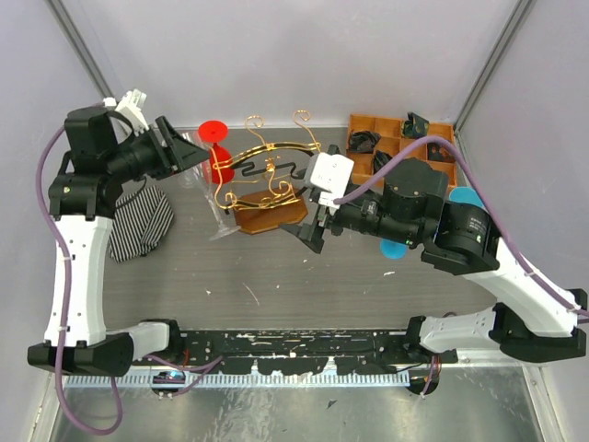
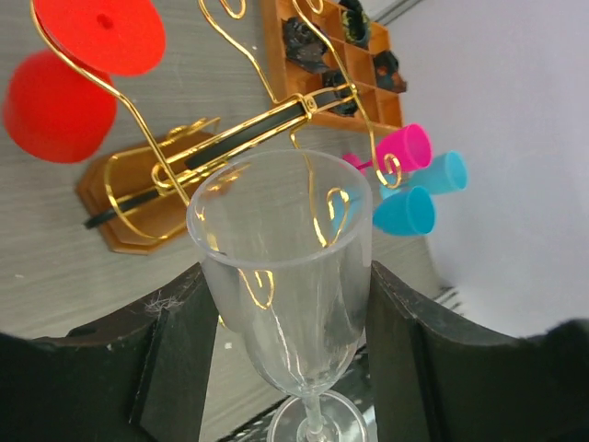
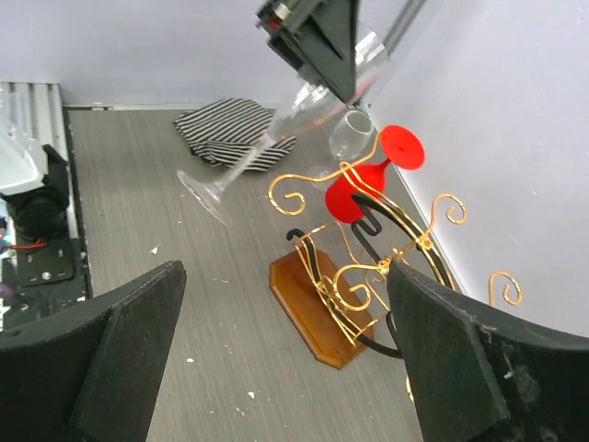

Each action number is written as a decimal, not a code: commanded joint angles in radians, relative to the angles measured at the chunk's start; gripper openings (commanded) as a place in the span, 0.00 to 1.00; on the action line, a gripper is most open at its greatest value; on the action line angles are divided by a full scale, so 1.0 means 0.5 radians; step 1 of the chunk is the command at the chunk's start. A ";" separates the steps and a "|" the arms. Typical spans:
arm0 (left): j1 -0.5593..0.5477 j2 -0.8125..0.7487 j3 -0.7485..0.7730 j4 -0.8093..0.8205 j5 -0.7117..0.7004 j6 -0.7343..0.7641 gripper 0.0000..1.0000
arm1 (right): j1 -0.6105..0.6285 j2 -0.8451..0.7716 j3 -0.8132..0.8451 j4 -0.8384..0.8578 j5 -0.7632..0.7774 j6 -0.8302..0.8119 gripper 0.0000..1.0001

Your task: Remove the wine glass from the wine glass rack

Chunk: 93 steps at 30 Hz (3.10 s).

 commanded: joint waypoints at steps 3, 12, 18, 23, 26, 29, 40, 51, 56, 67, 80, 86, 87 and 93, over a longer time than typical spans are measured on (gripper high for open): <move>0.012 -0.008 0.194 -0.298 -0.143 0.734 0.64 | 0.010 0.004 -0.072 0.124 0.267 -0.022 0.97; 0.012 -0.185 -0.366 0.152 -0.687 0.889 0.63 | -0.003 0.016 -0.185 0.217 0.348 -0.096 0.99; 0.014 -0.348 -0.987 0.874 -1.064 0.791 0.62 | -0.030 0.005 -0.259 0.279 0.312 -0.077 0.99; 0.012 -0.356 -1.320 1.406 -1.417 0.794 0.61 | -0.103 0.015 -0.300 0.312 0.226 -0.044 0.99; 0.012 -0.341 -1.496 1.755 -1.558 0.821 0.59 | -0.198 0.027 -0.310 0.320 0.134 0.005 0.99; 0.012 -0.300 -1.687 2.163 -1.665 0.841 0.53 | -0.313 0.029 -0.320 0.340 0.032 0.077 0.99; 0.011 0.102 -2.068 3.224 -1.861 0.975 0.53 | -0.356 0.005 -0.375 0.468 0.245 0.368 1.00; 0.009 0.461 -2.066 3.600 -1.899 1.118 0.55 | -0.357 0.056 -0.418 0.414 0.451 0.597 1.00; -0.001 0.548 -2.106 3.707 -1.846 1.092 0.65 | -0.359 0.038 -0.432 0.423 0.583 0.577 1.00; -0.046 0.411 -2.120 3.483 -1.852 1.023 0.93 | -0.362 0.067 -0.431 0.428 0.692 0.633 1.00; -0.056 -0.248 -1.909 2.473 -1.829 0.667 0.98 | -0.400 0.519 0.179 0.123 0.410 0.982 0.97; -0.056 -0.470 -1.684 2.051 -1.814 0.470 0.98 | -0.446 1.054 0.876 -0.380 0.252 1.284 0.94; -0.056 -0.496 -1.651 1.987 -1.811 0.440 0.98 | -0.476 1.125 0.977 -0.447 0.206 1.376 0.93; -0.058 -0.654 -1.534 1.702 -1.750 0.290 0.98 | -0.651 1.358 1.075 -0.479 0.026 1.863 0.88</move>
